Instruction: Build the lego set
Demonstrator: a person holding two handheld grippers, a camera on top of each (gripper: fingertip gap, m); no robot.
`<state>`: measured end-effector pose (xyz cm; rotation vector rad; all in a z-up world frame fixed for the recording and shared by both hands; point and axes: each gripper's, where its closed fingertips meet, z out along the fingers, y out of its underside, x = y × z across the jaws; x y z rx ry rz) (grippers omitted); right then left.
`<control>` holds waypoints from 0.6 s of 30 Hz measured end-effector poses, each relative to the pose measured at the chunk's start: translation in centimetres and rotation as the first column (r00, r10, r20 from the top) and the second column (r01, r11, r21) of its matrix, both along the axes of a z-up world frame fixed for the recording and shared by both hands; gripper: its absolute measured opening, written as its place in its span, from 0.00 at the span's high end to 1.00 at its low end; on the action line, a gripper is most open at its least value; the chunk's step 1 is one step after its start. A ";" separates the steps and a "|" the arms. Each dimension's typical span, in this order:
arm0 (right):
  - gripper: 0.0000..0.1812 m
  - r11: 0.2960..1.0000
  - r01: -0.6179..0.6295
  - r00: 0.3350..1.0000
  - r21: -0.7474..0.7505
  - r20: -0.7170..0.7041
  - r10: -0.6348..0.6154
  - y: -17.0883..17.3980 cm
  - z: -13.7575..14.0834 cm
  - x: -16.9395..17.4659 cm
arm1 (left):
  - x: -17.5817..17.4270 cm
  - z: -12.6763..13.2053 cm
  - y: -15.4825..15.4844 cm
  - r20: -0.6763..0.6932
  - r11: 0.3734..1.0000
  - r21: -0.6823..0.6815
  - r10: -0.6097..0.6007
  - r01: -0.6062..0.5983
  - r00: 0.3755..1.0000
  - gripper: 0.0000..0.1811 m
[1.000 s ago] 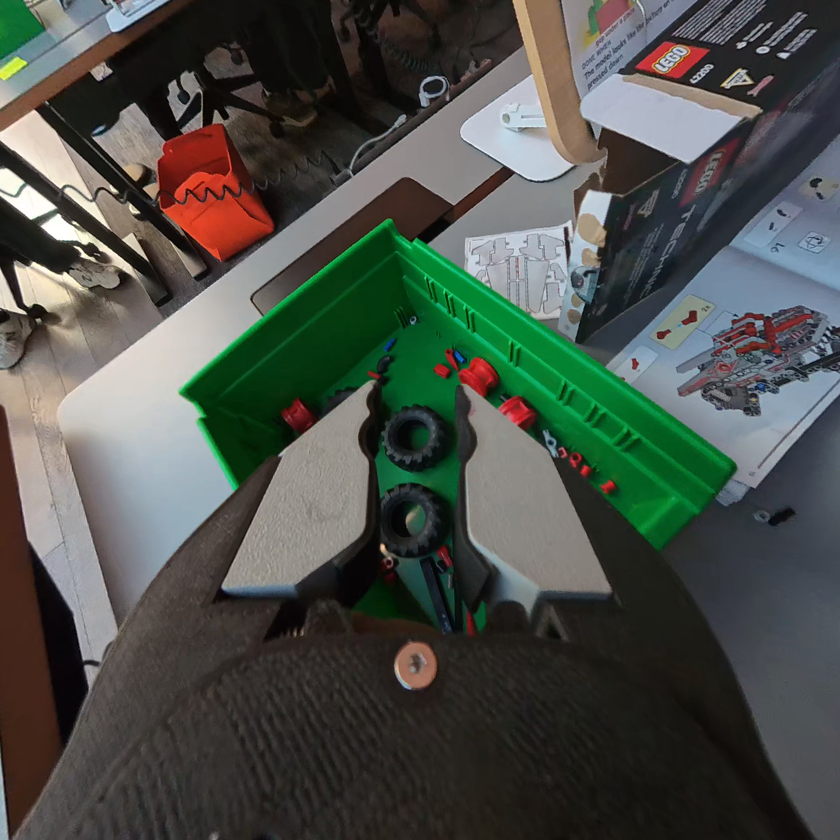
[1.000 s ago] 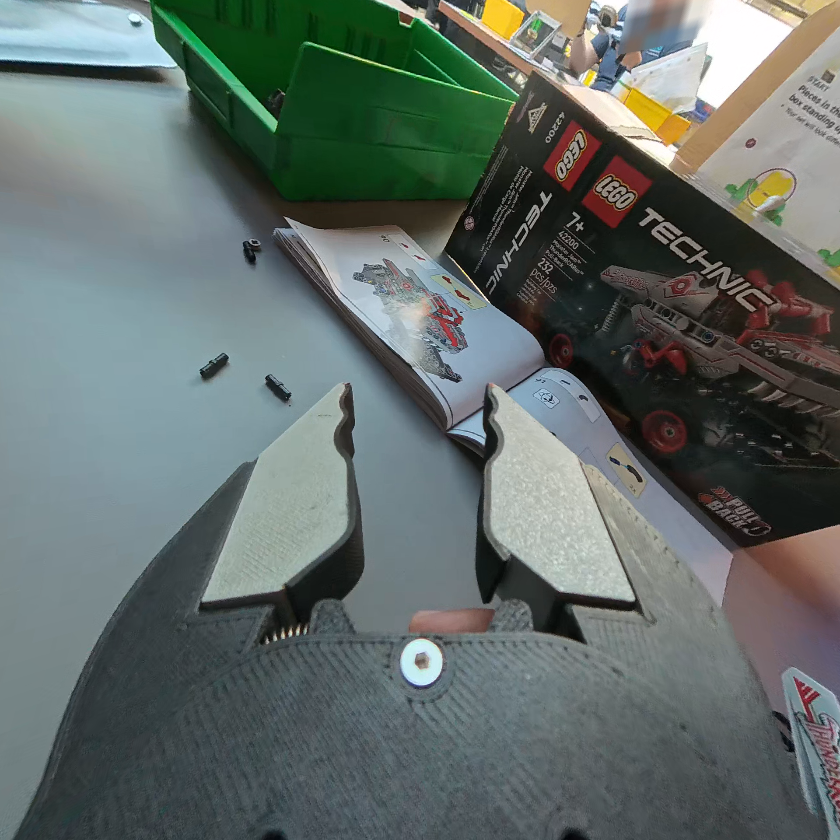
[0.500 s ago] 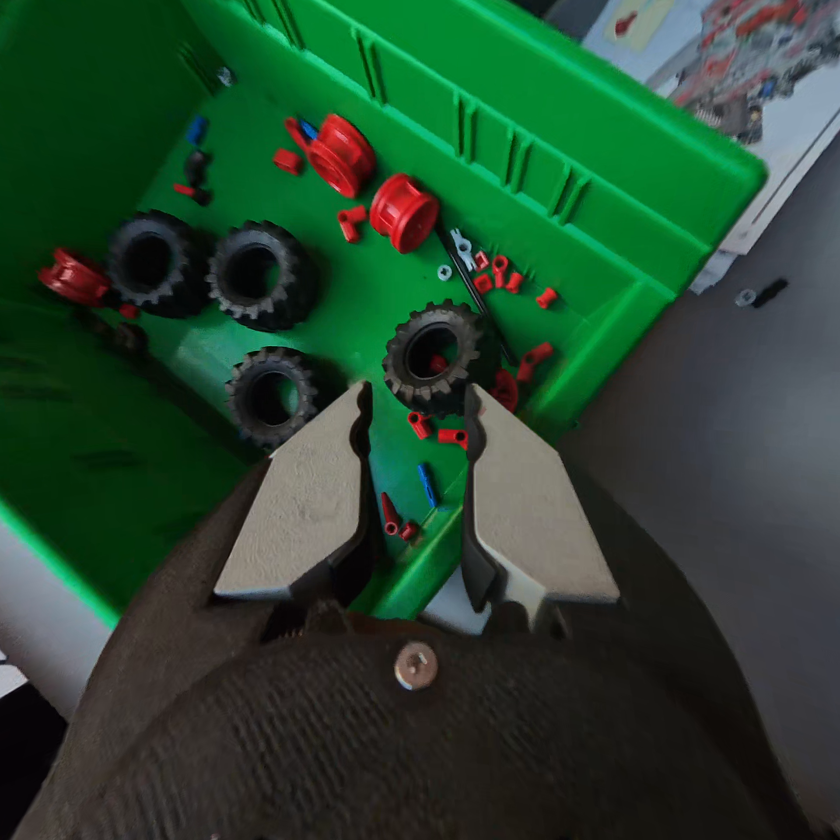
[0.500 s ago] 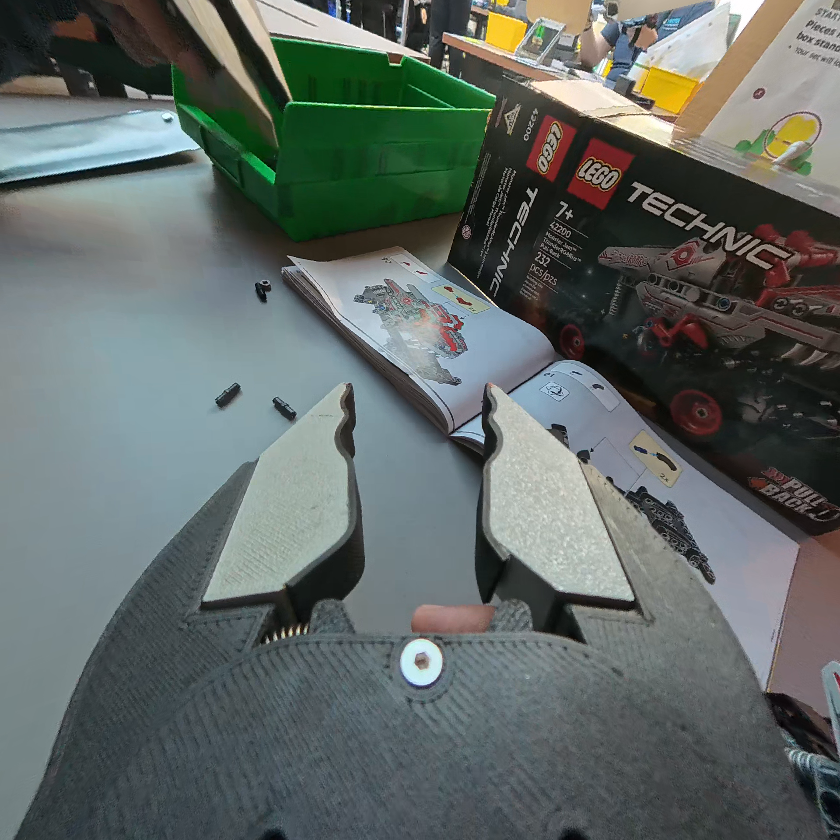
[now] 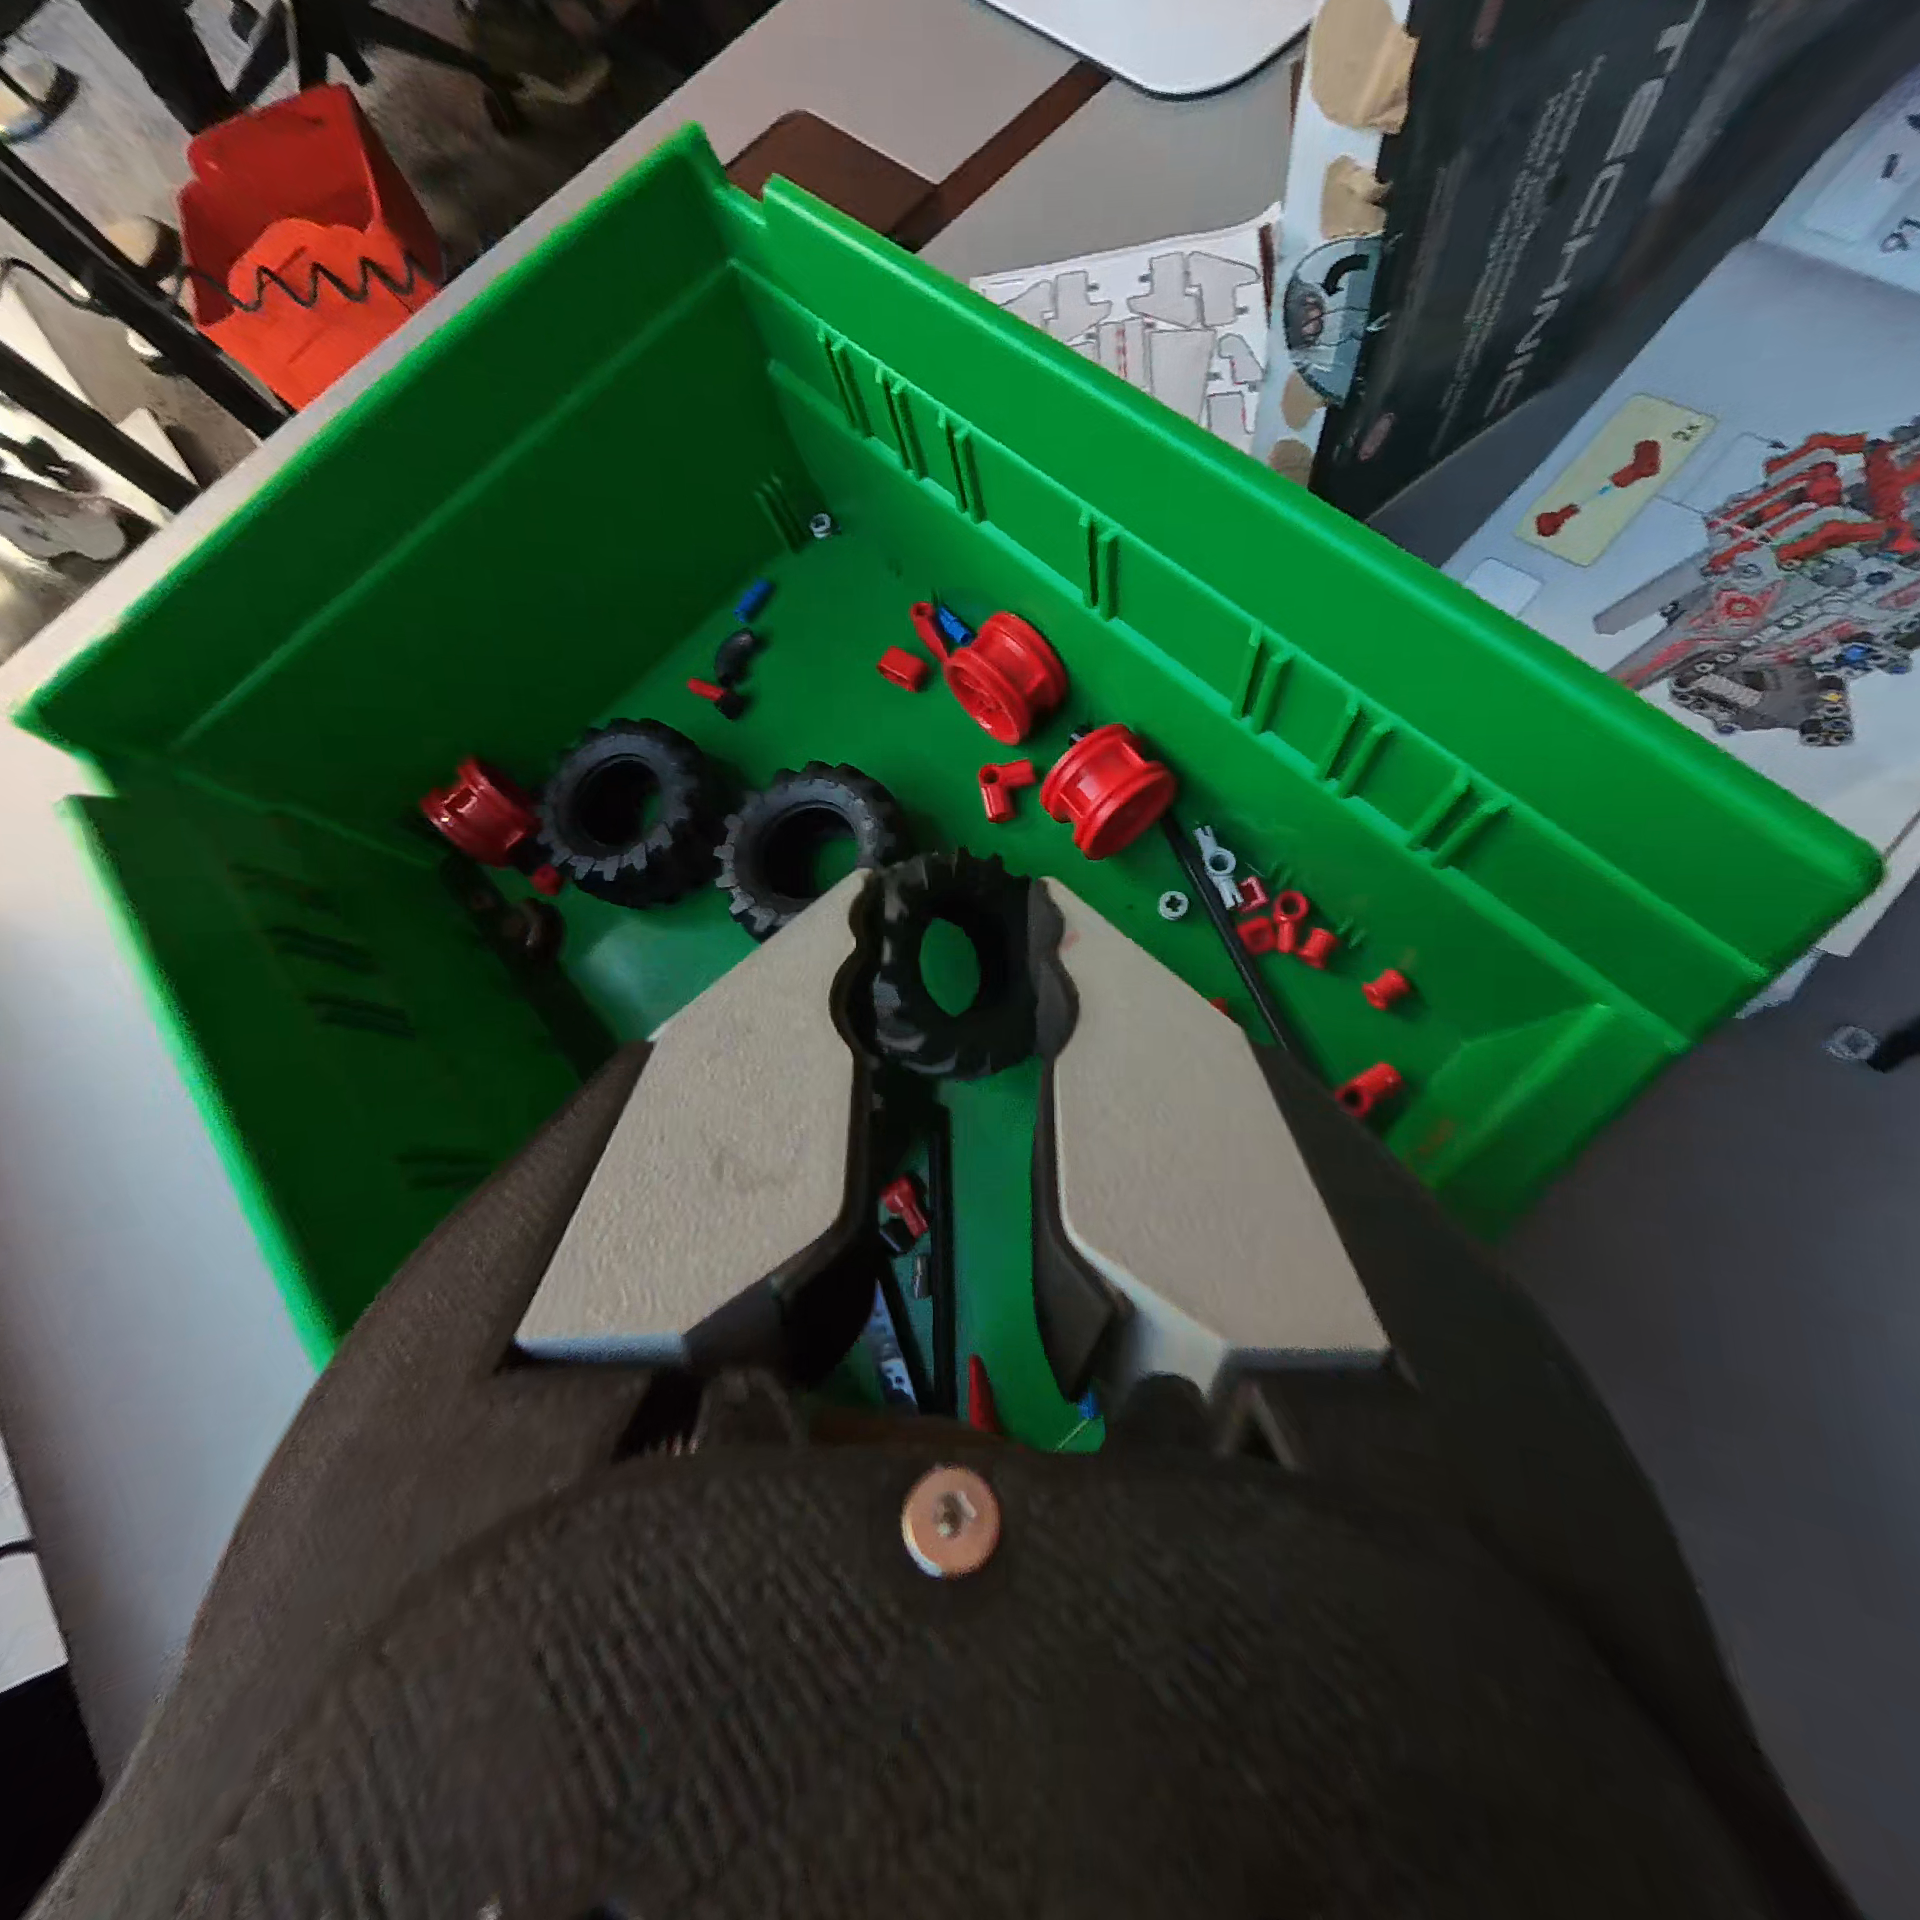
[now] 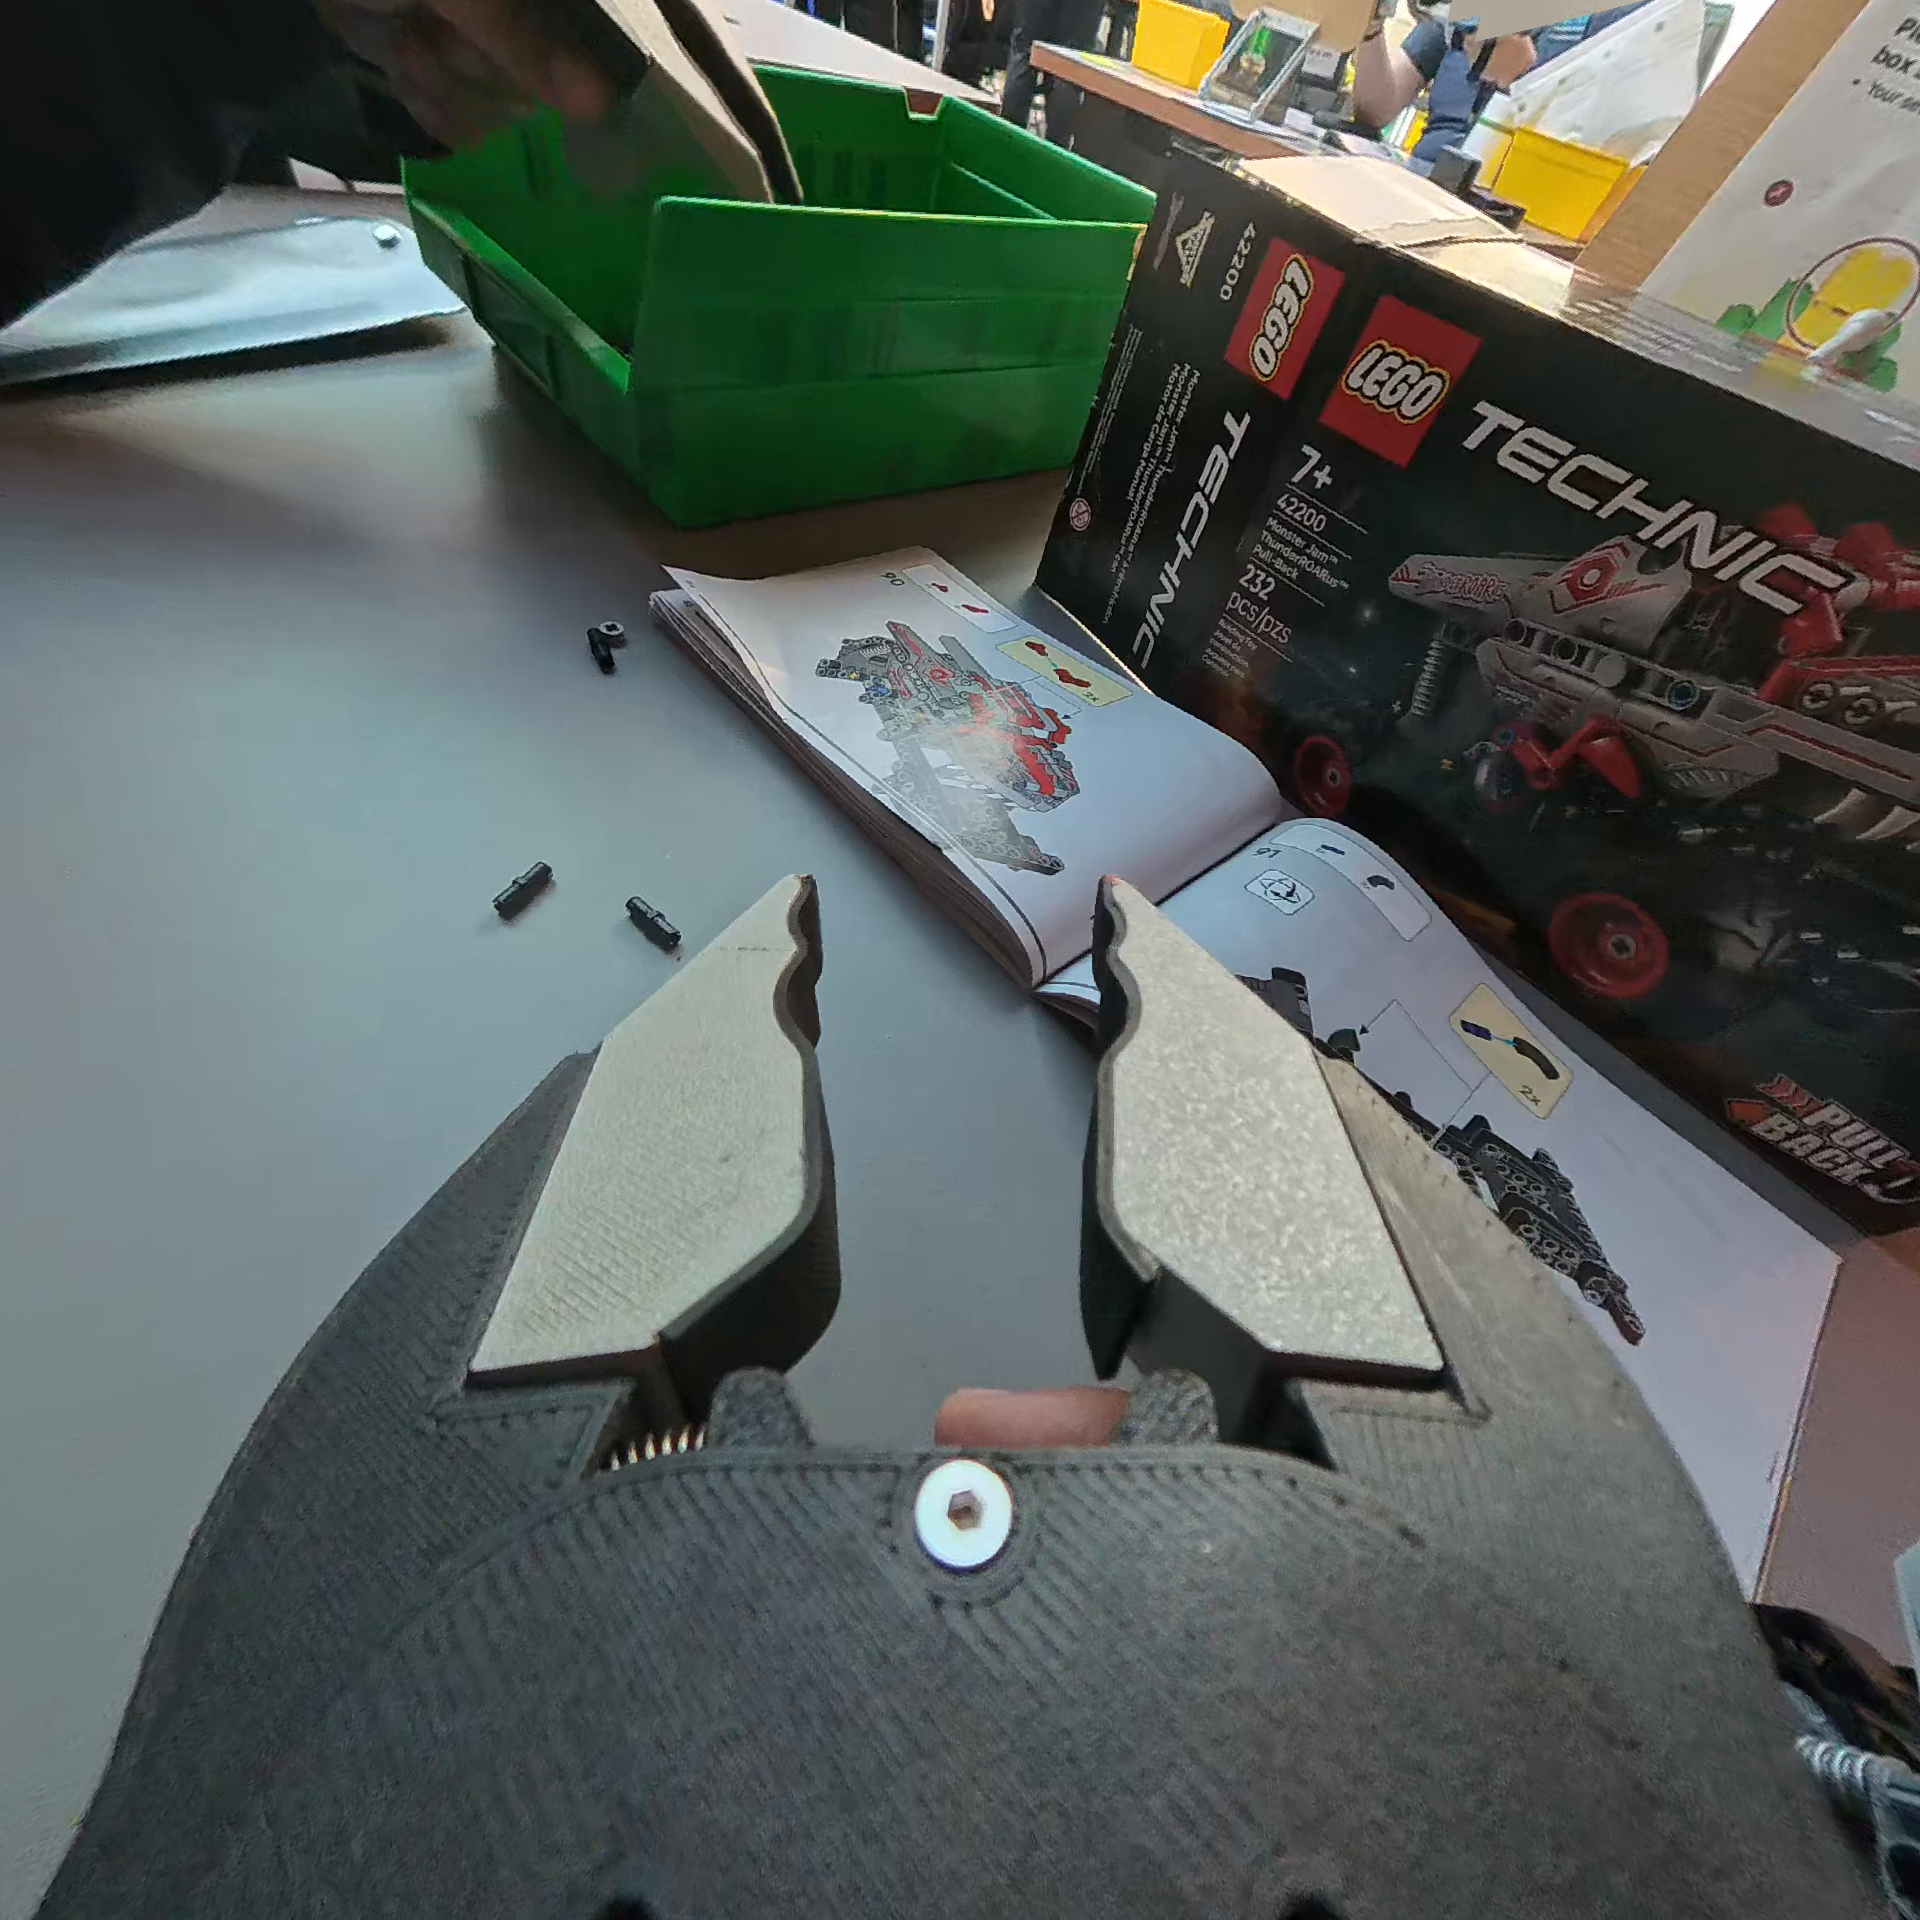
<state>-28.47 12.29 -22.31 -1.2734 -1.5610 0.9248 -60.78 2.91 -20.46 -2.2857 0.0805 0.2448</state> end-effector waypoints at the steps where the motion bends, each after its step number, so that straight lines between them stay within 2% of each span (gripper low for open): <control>1: 0.72 1.000 0.003 1.000 -0.004 -0.002 -0.003 0.1 0.0 0.0 | -0.3 0.4 0.0 -0.021 1.000 0.023 0.015 -0.014 1.000 0.86; 6: 0.73 1.000 0.021 1.000 0.002 -0.001 -0.021 0.4 0.0 0.0 | -0.2 2.7 -1.1 -0.066 0.998 0.057 0.036 -0.032 0.997 0.86; 9: 0.74 0.999 0.032 0.999 0.018 0.009 -0.032 0.6 -0.2 -0.2 | 0.4 3.4 -1.4 -0.041 0.995 0.102 0.020 -0.016 0.999 0.86; 15: 0.74 0.998 0.048 0.999 0.033 0.006 -0.048 0.9 -0.2 -0.4 | 0.2 2.2 -1.5 0.036 0.994 0.104 0.026 -0.030 0.999 0.86; 18: 0.74 0.998 0.053 0.999 0.034 0.004 -0.053 1.0 -0.1 -0.4 | 0.6 0.5 -1.9 0.060 1.000 0.023 0.008 -0.009 0.998 0.87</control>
